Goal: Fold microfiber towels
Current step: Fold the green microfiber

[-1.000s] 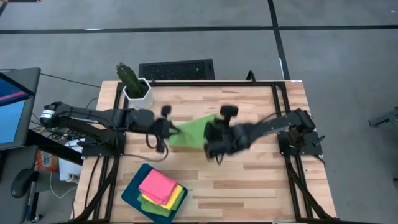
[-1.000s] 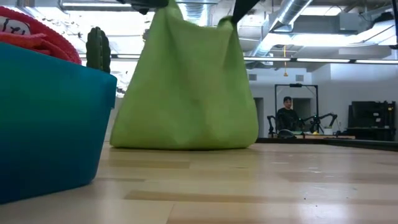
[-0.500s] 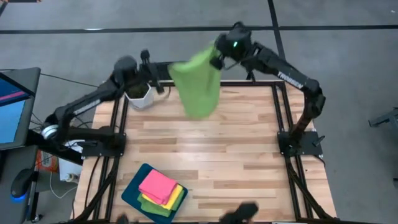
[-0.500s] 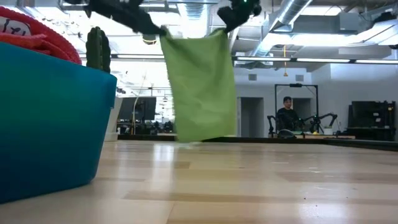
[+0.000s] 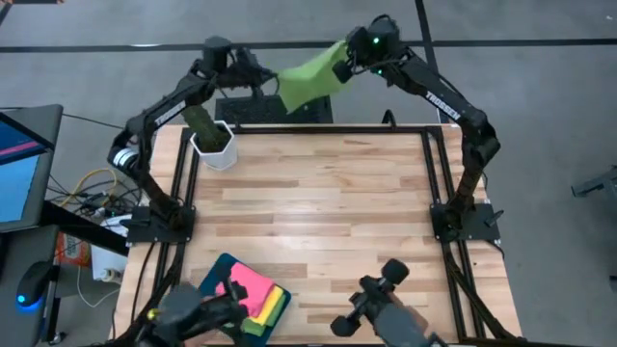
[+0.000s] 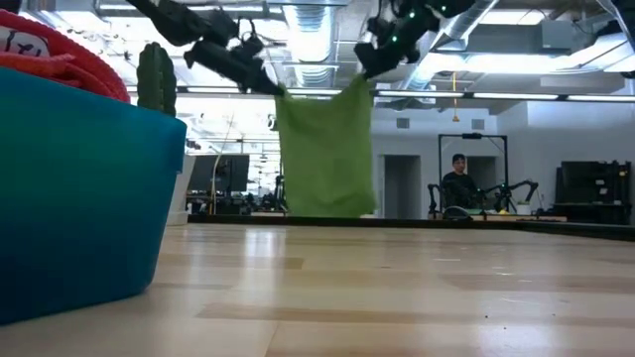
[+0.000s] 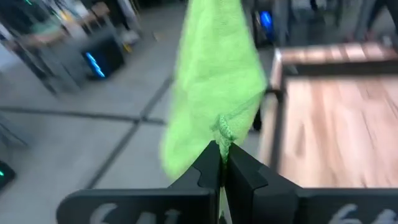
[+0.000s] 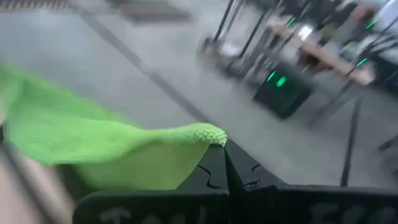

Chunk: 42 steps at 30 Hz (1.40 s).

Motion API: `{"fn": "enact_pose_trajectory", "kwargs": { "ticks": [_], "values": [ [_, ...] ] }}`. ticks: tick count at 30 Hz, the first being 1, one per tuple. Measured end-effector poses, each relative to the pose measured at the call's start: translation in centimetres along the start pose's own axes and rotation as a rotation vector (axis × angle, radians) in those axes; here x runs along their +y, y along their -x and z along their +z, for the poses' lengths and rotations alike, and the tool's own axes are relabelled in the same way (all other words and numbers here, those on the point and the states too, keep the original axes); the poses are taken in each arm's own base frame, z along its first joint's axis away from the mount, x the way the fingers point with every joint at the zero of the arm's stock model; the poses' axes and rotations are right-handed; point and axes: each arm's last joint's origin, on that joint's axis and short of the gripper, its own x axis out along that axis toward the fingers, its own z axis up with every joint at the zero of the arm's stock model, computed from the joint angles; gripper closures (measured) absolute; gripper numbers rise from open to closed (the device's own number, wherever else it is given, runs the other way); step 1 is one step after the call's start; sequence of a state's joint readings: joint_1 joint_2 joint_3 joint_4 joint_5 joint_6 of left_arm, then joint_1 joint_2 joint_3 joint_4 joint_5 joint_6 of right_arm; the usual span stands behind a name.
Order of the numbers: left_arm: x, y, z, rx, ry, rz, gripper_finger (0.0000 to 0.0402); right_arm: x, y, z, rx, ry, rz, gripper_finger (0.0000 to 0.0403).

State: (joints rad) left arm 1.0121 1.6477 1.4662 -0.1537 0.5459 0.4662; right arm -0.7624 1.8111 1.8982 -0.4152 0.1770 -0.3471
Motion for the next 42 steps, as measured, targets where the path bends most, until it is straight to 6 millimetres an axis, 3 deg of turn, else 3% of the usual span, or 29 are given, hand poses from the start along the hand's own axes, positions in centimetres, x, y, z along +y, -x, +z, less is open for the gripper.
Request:
{"fn": "enact_pose_trajectory", "kwargs": {
  "ticks": [5, 9, 14, 19, 21, 27, 33, 42],
  "values": [
    [-1.6, -0.4, -2.3, 0.153, 0.015, -0.106, 0.0401, 3.0, -0.9, -3.3, 0.193, 0.049, 0.096, 0.0403],
    [-3.5, 0.9, -4.0, 0.222, 0.042, -0.200, 0.0401, 6.0, 0.1, -5.9, 0.352, 0.121, 0.147, 0.0403],
    [-6.3, 3.1, -5.8, 0.211, 0.049, -0.209, 0.0401, 9.2, 3.8, -7.5, 0.391, 0.150, 0.181, 0.0403],
    [-9.5, 4.8, -5.5, 0.071, 0.095, -0.173, 0.0401, 11.8, 8.0, -8.2, 0.365, 0.114, 0.226, 0.0403],
    [-11.7, 4.7, -6.5, 0.116, 0.125, -0.190, 0.0401, 12.9, 9.2, -8.8, 0.361, 0.096, 0.254, 0.0403],
    [-16.9, 3.7, -6.8, 0.165, 0.043, -0.208, 0.0401, 16.3, 11.8, -10.5, 0.349, 0.114, 0.242, 0.0403],
    [-20.0, 3.4, -6.0, 0.193, 0.070, -0.263, 0.0401, 19.3, 13.7, -12.2, 0.380, 0.112, 0.267, 0.0403],
    [-26.2, 4.1, -6.0, 0.373, 0.025, -0.328, 0.0401, 23.3, 18.4, -15.1, 0.473, 0.105, 0.268, 0.0403]
  ]
}}
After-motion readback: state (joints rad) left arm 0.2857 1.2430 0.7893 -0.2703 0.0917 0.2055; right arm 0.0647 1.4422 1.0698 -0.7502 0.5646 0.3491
